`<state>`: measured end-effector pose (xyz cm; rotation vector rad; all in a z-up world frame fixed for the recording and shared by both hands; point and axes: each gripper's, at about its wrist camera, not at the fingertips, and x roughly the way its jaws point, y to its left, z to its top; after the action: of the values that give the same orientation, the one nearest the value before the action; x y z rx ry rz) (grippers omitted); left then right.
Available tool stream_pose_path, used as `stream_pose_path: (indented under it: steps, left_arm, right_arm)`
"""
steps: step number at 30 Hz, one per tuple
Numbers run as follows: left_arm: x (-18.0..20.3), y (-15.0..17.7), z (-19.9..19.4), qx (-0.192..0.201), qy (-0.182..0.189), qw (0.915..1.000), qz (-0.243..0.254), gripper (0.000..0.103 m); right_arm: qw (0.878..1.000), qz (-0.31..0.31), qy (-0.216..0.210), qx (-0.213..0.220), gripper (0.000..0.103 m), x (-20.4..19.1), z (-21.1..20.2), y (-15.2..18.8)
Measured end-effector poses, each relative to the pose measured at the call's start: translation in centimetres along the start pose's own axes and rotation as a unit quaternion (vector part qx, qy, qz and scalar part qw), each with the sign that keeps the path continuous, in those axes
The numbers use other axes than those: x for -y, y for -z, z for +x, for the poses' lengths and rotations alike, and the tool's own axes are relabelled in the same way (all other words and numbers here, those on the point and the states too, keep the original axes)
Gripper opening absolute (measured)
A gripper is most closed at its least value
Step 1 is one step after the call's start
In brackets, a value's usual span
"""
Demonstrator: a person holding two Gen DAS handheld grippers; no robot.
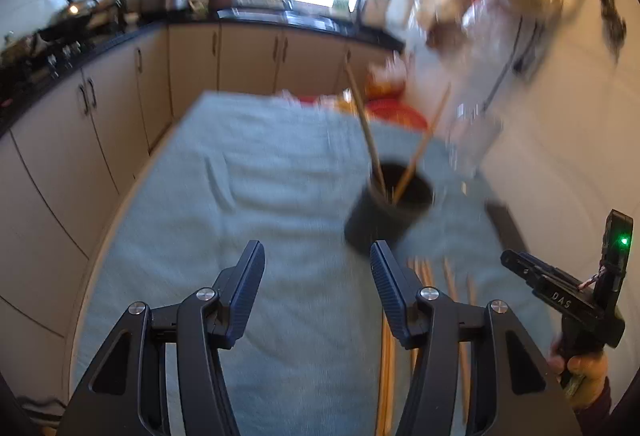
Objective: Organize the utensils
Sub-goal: 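Open both grippers to drop the chopsticks into the black holder cup, then grasp a chopstick with the left gripper while the right gripper grasps another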
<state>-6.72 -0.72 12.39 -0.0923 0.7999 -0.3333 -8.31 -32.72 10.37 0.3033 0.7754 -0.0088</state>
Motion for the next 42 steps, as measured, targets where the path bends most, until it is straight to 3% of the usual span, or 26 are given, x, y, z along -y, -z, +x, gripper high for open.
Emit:
stream_pose_path:
  steps: [4, 6, 11, 13, 16, 21, 28, 31, 33, 34, 42]
  left_arm:
    - [1.8, 2.9, 4.0, -0.058, 0.022, 0.9973, 0.038, 0.053]
    - [2.7, 4.1, 6.1, -0.091, 0.044, 0.9938, 0.046, 0.042]
    - [4.7, 5.6, 9.8, -0.139, 0.07, 0.986, 0.06, 0.029]
    - [5.2, 5.6, 10.6, -0.145, 0.079, 0.9843, 0.062, 0.027]
    - [6.1, 5.8, 11.8, -0.155, 0.07, 0.9823, 0.079, 0.015]
    - [6.5, 5.6, 11.9, -0.152, 0.067, 0.9822, 0.088, 0.008]
    - [6.6, 5.1, 12.6, -0.155, 0.045, 0.9823, 0.095, 0.007]
    - [7.7, 4.8, 13.4, -0.154, 0.024, 0.9816, 0.11, 0.007]
    - [8.1, 4.7, 13.6, -0.156, 0.015, 0.9815, 0.109, 0.007]
    - [8.0, 4.6, 13.6, -0.157, 0.015, 0.9817, 0.106, 0.007]
    - [4.5, 5.1, 11.6, -0.189, 0.014, 0.9801, 0.057, 0.007]
  right_arm:
    - [0.999, 0.022, 0.02, -0.042, 0.057, 3.2, 1.0, 3.5]
    - [0.998, 0.021, 0.021, -0.052, 0.054, 3.7, 1.2, 4.6]
    - [0.998, 0.016, 0.014, -0.063, 0.053, 3.9, 1.7, 6.0]
    - [0.998, 0.014, 0.012, -0.065, 0.053, 3.6, 2.0, 6.3]
    - [0.998, 0.008, 0.01, -0.068, 0.053, 2.8, 2.7, 6.7]
    - [0.997, 0.009, 0.008, -0.072, 0.053, 2.6, 3.0, 6.7]
    - [0.997, 0.003, 0.02, -0.073, 0.052, 2.4, 3.5, 6.4]
    - [0.996, -0.006, 0.04, -0.076, 0.04, 1.8, 4.1, 6.0]
    - [0.995, -0.014, 0.05, -0.08, 0.019, 1.5, 4.5, 5.7]
    - [0.995, -0.018, 0.047, -0.084, 0.015, 1.3, 4.8, 5.4]
    - [0.991, -0.031, 0.048, -0.12, 0.011, 2.6, 3.7, 5.9]
